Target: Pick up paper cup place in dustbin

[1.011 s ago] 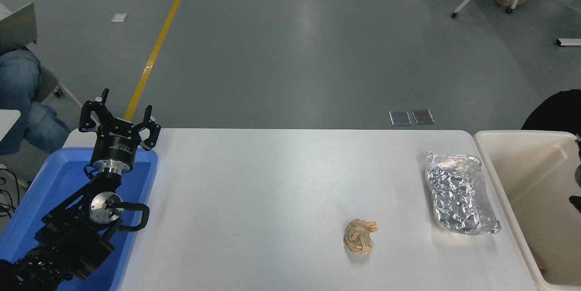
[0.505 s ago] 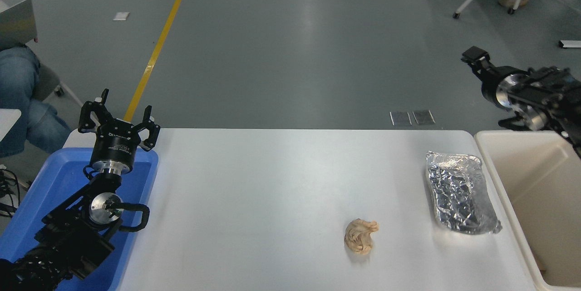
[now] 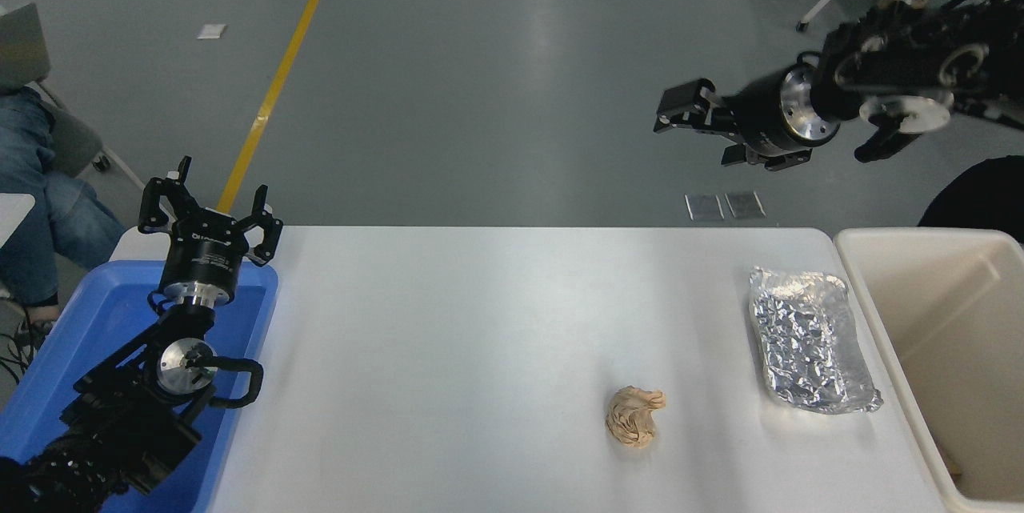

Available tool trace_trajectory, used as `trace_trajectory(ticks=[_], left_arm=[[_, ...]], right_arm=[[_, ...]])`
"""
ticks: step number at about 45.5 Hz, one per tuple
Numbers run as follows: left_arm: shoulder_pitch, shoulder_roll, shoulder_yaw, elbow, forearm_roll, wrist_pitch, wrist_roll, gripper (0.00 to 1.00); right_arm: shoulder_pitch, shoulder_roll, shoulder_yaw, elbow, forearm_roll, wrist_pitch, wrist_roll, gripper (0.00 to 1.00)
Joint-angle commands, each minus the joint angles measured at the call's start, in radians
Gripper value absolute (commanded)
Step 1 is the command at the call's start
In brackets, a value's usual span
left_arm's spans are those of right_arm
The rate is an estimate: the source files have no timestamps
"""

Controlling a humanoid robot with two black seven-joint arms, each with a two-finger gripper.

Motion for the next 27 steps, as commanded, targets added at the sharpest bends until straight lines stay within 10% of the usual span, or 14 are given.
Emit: trace_trajectory(ticks=[1, 27], left_arm=[[0.0, 0.0, 0.0, 0.0, 0.0, 0.0, 0.0, 0.99], [0.0, 0.0, 0.0, 0.0, 0.0, 0.0, 0.0, 0.99]], right_arm=[[0.221, 0.001, -0.07, 0.264, -0.036, 0.167, 0.0, 1.0], [0.246, 0.009, -0.132, 0.309, -0.04, 0.2, -0.092, 1.0]])
